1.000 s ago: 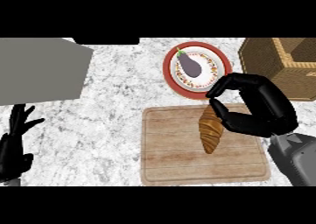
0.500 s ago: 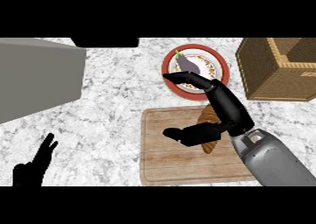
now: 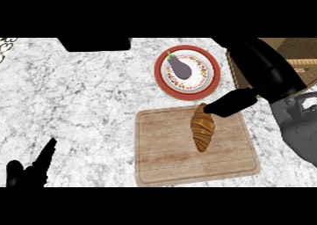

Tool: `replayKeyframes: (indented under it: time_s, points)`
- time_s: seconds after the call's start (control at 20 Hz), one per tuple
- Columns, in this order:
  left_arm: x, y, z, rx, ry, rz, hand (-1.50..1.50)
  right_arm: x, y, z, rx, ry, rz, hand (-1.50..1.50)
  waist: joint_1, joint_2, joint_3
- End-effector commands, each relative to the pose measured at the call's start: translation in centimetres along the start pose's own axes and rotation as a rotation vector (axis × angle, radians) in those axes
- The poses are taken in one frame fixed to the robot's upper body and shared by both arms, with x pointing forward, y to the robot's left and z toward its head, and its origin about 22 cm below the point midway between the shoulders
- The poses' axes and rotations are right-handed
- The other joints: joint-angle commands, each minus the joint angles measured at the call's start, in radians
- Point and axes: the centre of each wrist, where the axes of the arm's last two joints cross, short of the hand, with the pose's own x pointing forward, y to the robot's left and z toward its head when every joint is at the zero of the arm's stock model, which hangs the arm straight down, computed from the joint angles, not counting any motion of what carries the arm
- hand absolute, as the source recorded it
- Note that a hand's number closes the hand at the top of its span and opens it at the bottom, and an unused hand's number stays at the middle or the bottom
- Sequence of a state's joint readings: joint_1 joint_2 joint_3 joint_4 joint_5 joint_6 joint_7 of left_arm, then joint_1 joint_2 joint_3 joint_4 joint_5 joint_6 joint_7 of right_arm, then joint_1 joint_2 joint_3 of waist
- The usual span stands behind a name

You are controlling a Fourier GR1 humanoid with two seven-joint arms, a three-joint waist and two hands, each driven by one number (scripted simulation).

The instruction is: Pick the croissant from the cutting board and place it in the basket

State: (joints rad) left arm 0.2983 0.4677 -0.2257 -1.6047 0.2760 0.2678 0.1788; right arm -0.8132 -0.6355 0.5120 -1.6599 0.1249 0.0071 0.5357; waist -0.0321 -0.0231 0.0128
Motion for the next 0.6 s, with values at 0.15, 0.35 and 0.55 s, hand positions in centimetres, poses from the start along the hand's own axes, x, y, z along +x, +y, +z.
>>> replayKeyframes:
  time_s: [0.15,0.35,0.55]
  points:
    - [-0.1,-1.1,-1.5,-0.043,0.077,0.042,0.0,5.1,-7.7,1.3,0.192,0.108,0.234,-1.5,-0.015,0.011,-0.019]
    - [0.2,-0.7,-1.8,-0.059,0.084,0.041,0.0,5.6,-8.8,1.6,0.382,0.176,0.302,-1.5,-0.009,0.013,-0.018]
    - [0.0,-2.4,-2.1,-0.067,0.078,0.038,0.0,5.7,-11.0,1.9,0.445,0.222,0.313,-1.5,0.003,0.017,-0.016]
